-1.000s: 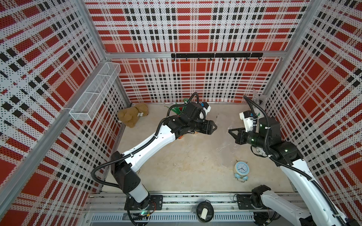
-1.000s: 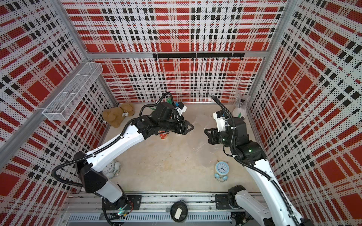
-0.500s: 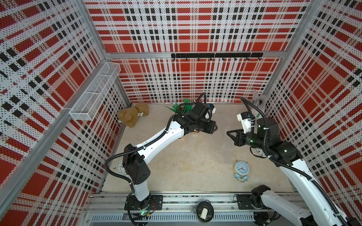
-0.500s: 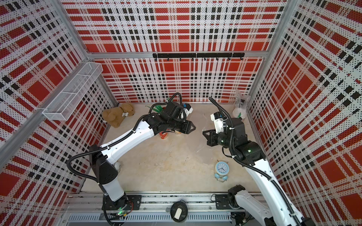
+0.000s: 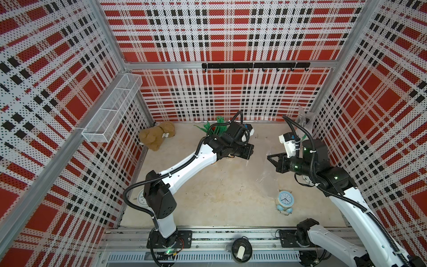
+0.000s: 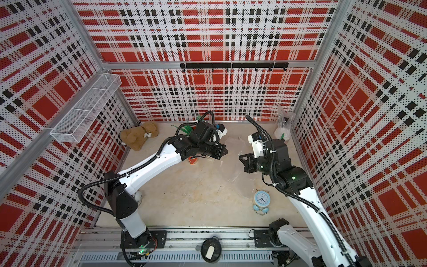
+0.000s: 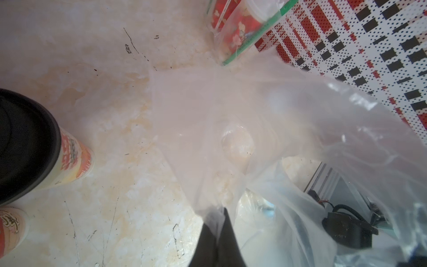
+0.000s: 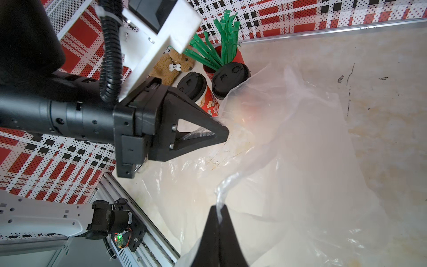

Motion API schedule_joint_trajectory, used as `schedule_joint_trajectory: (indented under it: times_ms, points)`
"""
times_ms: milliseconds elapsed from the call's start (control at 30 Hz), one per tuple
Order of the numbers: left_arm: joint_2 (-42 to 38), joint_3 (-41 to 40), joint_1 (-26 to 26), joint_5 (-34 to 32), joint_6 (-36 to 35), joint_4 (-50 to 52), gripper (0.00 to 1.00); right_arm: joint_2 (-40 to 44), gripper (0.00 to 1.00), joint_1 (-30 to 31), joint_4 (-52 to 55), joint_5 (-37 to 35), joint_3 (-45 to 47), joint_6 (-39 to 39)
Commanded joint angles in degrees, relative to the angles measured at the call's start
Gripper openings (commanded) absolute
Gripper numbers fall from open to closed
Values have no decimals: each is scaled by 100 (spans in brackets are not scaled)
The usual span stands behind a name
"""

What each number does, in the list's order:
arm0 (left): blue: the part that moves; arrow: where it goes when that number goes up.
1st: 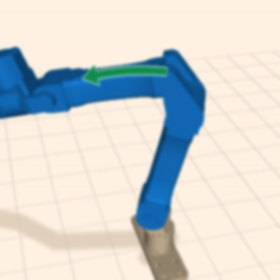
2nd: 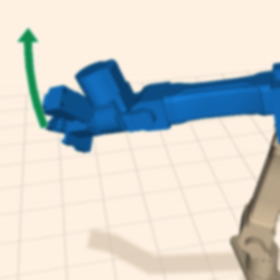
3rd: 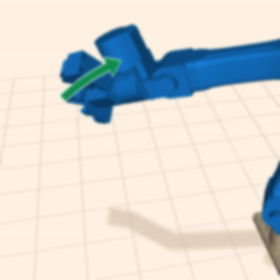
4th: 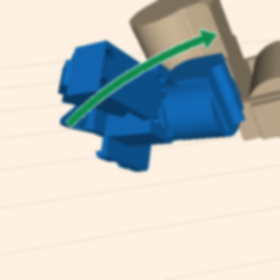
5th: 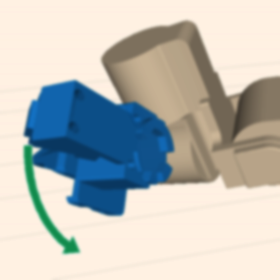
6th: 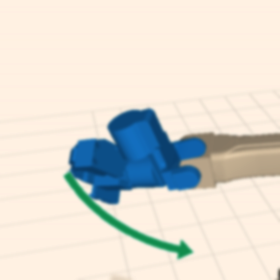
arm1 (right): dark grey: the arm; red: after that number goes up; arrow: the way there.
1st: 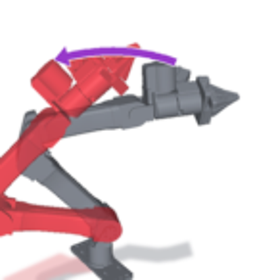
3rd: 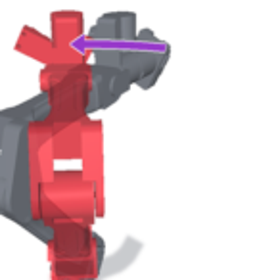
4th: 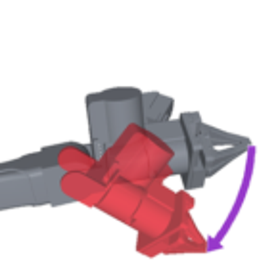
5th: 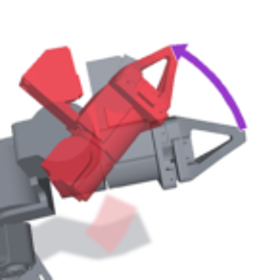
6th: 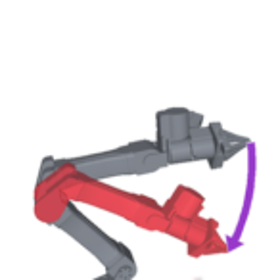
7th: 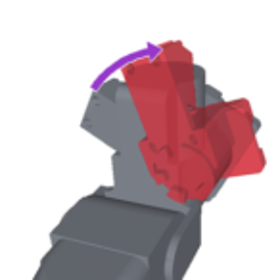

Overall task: Pack milk tea into plastic carrier bags
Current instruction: Adjust the plastic carrier bag at the center of the board, then pick up the milk tea cup at the center of the board.

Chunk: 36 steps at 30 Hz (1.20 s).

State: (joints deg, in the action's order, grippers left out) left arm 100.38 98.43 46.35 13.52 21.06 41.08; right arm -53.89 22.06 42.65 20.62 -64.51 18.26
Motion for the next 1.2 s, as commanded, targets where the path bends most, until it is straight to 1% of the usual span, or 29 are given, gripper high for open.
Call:
schedule_joint_trajectory:
  times_ms: [0, 33, 67, 100, 167, 233, 433, 533, 667, 900, 1000, 1100, 1167]
  points:
    - [-491, -142, 58, -98, 121, -72, 0, -131, 54, 26, 112, -205, -34, -61]
    - [-595, -166, 82, -231, 106, -12, 0, -200, 61, 26, 167, -196, -43, -72]
    - [-692, -179, 125, -401, 64, 82, 0, -273, 62, 26, 205, -133, -43, -107]
    - [-791, -171, 182, -602, 3, 208, 0, -342, 68, 26, 212, -70, -60, -121]
    - [-931, -94, 279, -1011, -134, 506, 0, -461, 83, 26, 235, -8, -124, -125]
    - [-1065, 2, 361, -1411, -285, 841, 0, -526, 100, 26, 185, 61, -223, -158]
    - [-1326, 150, 427, -2417, -647, 1860, 0, -733, 100, 26, -109, 289, -633, -257]
    - [-1414, 150, 436, -2988, -748, 2380, 0, -990, 100, 43, -327, 494, -845, -301]
    - [-1568, 28, 393, -3679, -771, 2867, 0, -1543, 100, 169, -460, 479, -1214, -402]
    - [-1857, 16, 149, -4431, -761, 3480, 0, -2949, 100, 714, -94, -361, -2303, -846]
    - [-1891, 27, 94, -4779, -751, 3833, 0, -3534, 100, 824, 76, -665, -2749, -960]
    - [-1920, -25, 70, -4944, -768, 4061, 0, -4027, 100, 913, 238, -1051, -3168, -1096]
    - [-1939, -93, 43, -5048, -757, 4165, 0, -4308, 100, 927, 277, -1166, -3387, -1133]
